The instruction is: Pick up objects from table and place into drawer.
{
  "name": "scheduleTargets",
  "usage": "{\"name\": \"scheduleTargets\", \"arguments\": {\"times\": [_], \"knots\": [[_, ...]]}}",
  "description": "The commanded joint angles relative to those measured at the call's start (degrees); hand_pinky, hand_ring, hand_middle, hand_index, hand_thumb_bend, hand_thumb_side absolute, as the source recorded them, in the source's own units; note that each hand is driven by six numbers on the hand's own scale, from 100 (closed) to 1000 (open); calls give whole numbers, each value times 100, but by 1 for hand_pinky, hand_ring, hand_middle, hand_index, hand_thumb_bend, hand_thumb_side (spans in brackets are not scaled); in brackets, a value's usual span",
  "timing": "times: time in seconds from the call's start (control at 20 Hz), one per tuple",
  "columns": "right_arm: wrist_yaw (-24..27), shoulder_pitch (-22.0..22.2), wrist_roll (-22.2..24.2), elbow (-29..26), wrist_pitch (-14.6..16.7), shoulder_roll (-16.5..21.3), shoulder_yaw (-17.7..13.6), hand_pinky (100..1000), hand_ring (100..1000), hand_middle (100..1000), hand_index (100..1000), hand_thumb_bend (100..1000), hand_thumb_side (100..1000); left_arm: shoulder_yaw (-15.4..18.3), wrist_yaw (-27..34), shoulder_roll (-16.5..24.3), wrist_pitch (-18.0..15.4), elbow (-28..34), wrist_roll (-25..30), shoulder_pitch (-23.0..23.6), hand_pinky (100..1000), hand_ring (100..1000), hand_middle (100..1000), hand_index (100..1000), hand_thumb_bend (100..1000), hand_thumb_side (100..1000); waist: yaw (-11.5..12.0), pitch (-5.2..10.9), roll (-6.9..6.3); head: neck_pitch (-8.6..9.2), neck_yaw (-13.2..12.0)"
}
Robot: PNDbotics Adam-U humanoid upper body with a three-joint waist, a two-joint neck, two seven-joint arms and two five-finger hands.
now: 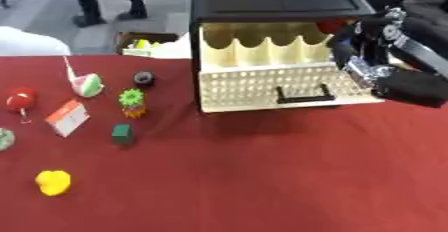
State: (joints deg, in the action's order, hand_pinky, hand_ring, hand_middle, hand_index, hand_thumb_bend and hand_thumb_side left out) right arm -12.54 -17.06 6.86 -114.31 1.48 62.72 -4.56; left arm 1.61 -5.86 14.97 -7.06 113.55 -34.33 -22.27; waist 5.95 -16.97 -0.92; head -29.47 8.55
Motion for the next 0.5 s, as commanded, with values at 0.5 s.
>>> {"name": "scheduleTargets", "arguments": {"times": [0.5], "knots": [[1137,-105,-1071,-29,121,-321,-795,331,380,418,730,100,1000,84,-24,120,-11,104,-69,-36,476,581,617,752,100,816,-63,111,-58,-74,-242]]}}
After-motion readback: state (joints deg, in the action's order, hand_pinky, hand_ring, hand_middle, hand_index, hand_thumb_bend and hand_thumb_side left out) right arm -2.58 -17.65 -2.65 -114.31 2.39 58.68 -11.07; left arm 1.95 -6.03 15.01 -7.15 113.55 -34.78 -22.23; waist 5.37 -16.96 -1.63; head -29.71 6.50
